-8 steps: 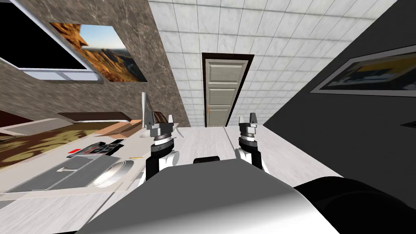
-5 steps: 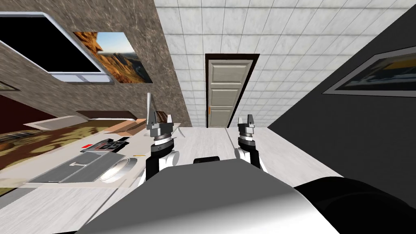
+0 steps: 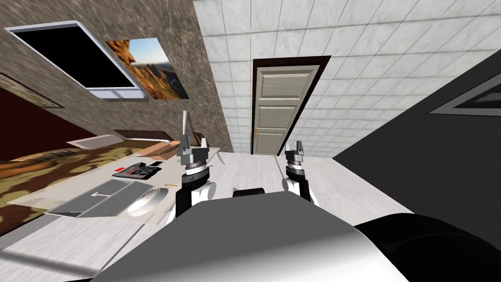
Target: Pull the door open
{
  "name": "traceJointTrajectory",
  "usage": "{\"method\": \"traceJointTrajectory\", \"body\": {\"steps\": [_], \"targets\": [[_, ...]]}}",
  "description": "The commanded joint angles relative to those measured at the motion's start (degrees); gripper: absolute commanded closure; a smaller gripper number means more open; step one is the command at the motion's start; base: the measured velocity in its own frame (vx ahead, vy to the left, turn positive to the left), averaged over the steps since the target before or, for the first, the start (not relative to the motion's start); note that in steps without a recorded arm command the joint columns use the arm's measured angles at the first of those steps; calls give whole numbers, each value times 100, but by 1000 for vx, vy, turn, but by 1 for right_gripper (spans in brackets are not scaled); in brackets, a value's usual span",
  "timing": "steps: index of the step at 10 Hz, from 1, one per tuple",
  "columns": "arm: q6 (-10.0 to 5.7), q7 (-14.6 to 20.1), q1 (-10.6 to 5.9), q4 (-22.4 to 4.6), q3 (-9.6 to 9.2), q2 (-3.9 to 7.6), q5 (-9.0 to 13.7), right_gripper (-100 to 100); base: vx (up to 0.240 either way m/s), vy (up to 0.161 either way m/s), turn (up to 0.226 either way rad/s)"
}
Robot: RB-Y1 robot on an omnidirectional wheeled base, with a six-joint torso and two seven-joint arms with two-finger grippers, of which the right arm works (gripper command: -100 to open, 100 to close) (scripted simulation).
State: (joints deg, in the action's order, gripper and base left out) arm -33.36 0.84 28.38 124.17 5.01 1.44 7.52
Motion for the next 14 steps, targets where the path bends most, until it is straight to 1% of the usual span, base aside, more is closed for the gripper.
{"method": "traceJointTrajectory", "body": {"steps": [1,4,10,11,14], "targets": [[-30,177,-48,-184,36,39,96,-100,91,-5,143],[-106,503,-166,-577,118,122,284,-100,86,-15,143],[-287,1276,-447,-1494,314,289,731,-100,95,-13,160],[-287,1276,-447,-1508,314,289,731,-100,54,-13,41],[-384,1692,-598,-2010,419,372,971,-100,69,-20,175]]}}
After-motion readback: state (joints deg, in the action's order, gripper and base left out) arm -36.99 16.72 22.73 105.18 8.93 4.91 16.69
